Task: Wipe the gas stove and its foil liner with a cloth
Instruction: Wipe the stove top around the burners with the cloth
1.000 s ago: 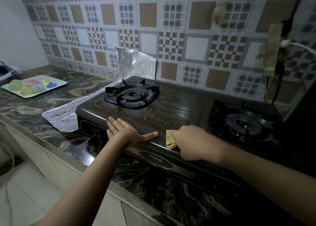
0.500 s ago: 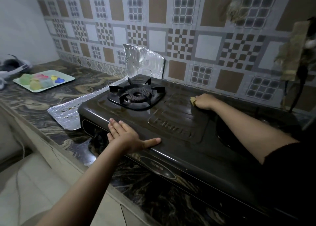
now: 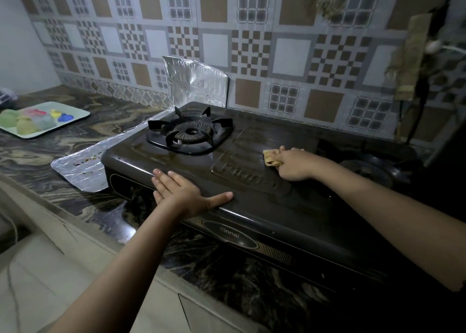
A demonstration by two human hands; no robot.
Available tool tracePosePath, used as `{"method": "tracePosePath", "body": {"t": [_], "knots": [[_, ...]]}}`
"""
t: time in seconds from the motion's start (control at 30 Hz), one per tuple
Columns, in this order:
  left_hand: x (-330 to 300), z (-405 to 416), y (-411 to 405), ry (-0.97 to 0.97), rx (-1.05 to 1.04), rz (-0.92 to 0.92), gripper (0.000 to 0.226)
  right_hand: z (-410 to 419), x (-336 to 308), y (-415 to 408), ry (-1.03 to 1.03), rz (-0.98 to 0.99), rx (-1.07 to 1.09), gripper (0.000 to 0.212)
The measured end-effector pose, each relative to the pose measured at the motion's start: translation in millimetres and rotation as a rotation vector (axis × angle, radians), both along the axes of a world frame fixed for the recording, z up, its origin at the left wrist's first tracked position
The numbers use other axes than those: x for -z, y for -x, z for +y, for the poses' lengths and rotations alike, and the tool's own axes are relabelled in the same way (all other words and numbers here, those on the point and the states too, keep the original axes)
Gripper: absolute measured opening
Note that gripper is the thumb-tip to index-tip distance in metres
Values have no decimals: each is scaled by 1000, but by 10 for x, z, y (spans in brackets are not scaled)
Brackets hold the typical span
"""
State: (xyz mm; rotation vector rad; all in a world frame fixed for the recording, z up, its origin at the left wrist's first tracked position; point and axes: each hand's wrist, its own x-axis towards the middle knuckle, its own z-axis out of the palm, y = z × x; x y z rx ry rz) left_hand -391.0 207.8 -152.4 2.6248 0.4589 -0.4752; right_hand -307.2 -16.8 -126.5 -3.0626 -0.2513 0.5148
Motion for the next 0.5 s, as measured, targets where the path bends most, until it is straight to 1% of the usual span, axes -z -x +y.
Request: {"method": "tracePosePath", "body": {"t": [0.1, 0.37, 0.5], "knots": [[-6, 4, 25, 3, 10, -18, 157, 88, 47, 247, 32, -28, -35, 69], [-23, 11, 114, 61, 8, -61, 156, 96, 49, 842, -104, 9, -119, 78], [3, 8, 139, 89, -10, -97, 158, 87, 100, 1197, -88, -13, -94, 82]]}}
